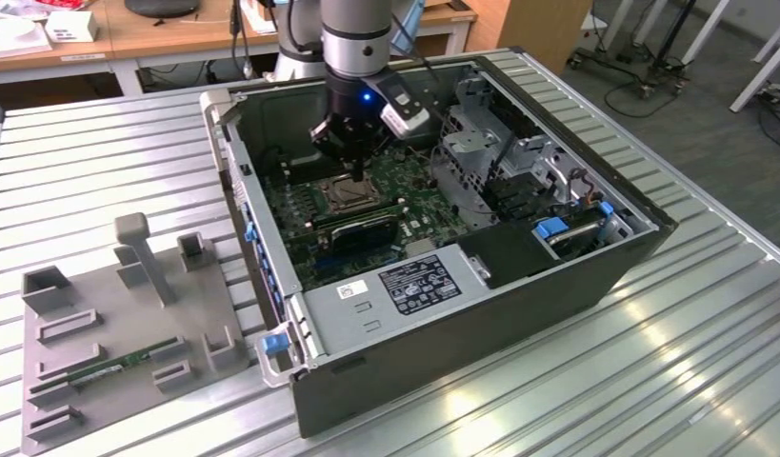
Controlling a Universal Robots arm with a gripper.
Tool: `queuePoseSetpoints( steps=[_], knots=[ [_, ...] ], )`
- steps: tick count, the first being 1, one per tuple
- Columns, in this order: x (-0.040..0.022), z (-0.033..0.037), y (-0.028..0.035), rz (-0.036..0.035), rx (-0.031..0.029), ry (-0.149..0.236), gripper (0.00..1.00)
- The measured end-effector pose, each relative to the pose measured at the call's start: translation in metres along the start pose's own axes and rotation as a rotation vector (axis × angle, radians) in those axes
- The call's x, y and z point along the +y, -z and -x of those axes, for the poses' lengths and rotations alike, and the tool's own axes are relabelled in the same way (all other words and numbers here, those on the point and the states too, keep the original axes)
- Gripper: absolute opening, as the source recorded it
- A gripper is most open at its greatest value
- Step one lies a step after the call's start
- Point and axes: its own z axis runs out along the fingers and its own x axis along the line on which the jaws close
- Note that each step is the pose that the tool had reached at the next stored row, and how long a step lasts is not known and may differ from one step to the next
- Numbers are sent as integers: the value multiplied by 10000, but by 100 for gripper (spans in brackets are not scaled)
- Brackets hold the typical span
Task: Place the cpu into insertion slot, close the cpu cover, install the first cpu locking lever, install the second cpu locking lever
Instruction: 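Install the second cpu locking lever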
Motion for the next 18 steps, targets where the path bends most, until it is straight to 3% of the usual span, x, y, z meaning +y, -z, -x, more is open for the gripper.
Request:
queuePoseSetpoints(
  steps=[7,18],
  knots=[
    [-36,10,4,0,12,-1,11],
    [-145,25,4,-1,12,-1,11]
  ],
)
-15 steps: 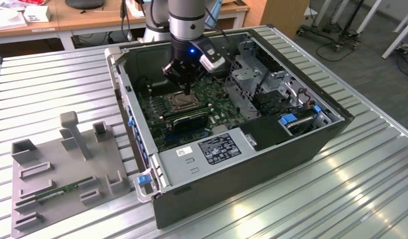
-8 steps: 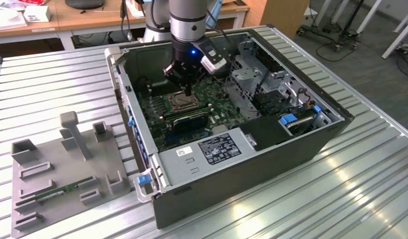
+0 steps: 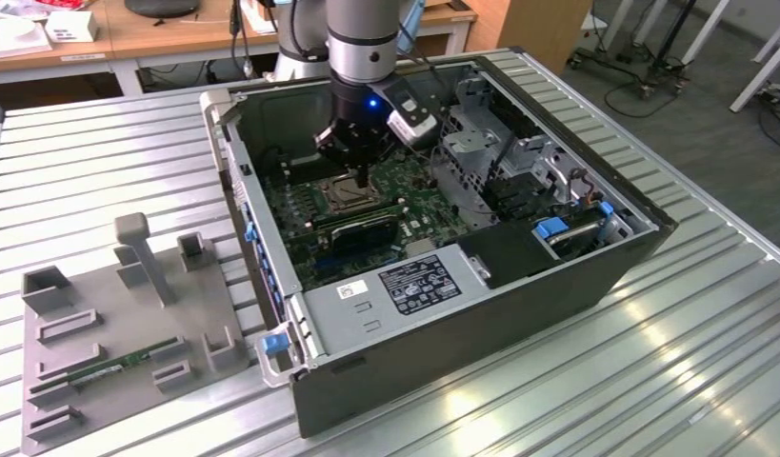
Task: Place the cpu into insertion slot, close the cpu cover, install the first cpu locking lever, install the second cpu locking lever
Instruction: 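Install the second cpu locking lever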
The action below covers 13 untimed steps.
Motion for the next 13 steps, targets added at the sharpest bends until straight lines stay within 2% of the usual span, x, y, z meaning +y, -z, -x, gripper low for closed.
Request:
queuePoseSetpoints(
  steps=[13],
  knots=[
    [-52,-10,0,1,-1,1,11]
  ],
)
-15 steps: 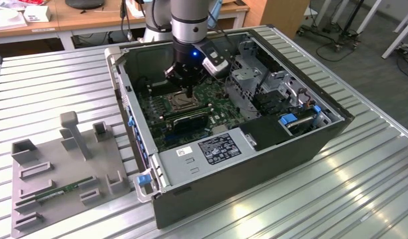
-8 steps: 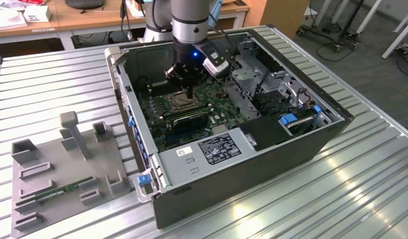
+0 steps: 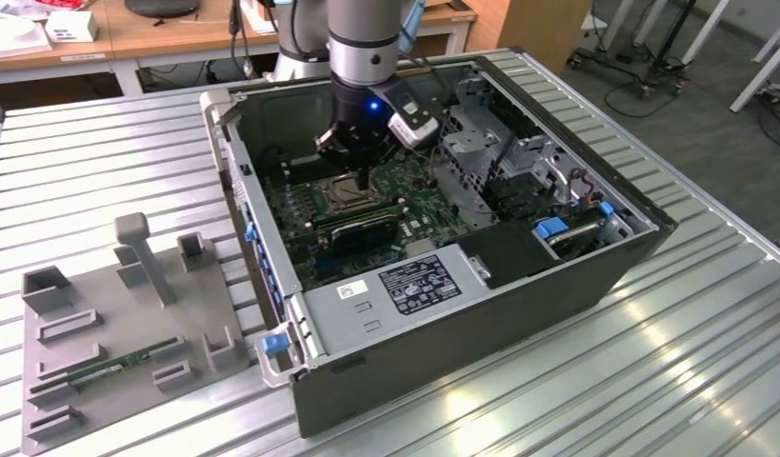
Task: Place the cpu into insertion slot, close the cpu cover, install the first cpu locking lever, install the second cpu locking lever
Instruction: 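Install the second cpu locking lever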
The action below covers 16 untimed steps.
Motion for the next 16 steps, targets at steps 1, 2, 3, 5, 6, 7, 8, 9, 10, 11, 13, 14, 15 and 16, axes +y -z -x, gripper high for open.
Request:
queuePoseSetpoints(
  steps=[1,2,3,5,6,7,8,9,10,11,13,14,15,16],
  knots=[
    [-2,-11,1,-1,-1,0,11],
    [-4,-23,1,0,-4,1,11],
    [-6,-33,2,0,-7,1,11],
    [-7,-46,2,1,-9,2,11],
    [-9,-52,2,1,-9,2,11],
    [-10,-63,2,1,-11,2,11],
    [-11,-71,3,1,-12,2,11],
    [-12,-78,3,0,-13,2,11],
    [-12,-82,4,1,-13,1,11],
    [-12,-82,4,1,-13,2,11],
    [-12,-85,3,1,-14,2,11],
    [-13,-86,4,1,-14,2,11],
    [-13,-86,4,1,-14,2,11],
    [-13,-87,4,1,-14,2,11]
  ],
)
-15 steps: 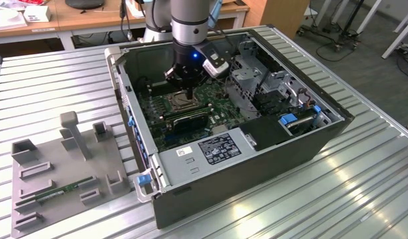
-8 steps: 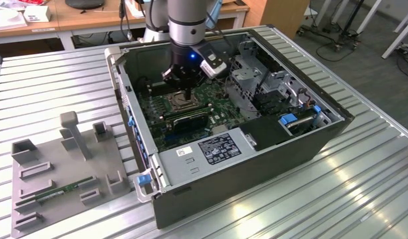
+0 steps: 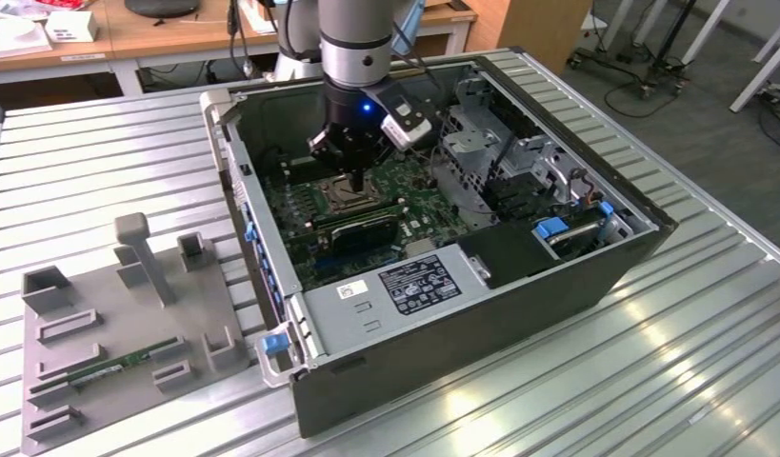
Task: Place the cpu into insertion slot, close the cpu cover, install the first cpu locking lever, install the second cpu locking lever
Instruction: 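Install the second cpu locking lever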
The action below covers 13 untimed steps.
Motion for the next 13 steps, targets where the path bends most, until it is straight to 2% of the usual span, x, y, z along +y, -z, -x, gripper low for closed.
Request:
queuePoseSetpoints(
  steps=[6,13],
  knots=[
    [-3,-37,2,1,-11,0,11],
    [-4,-41,2,2,-13,0,11]
  ],
)
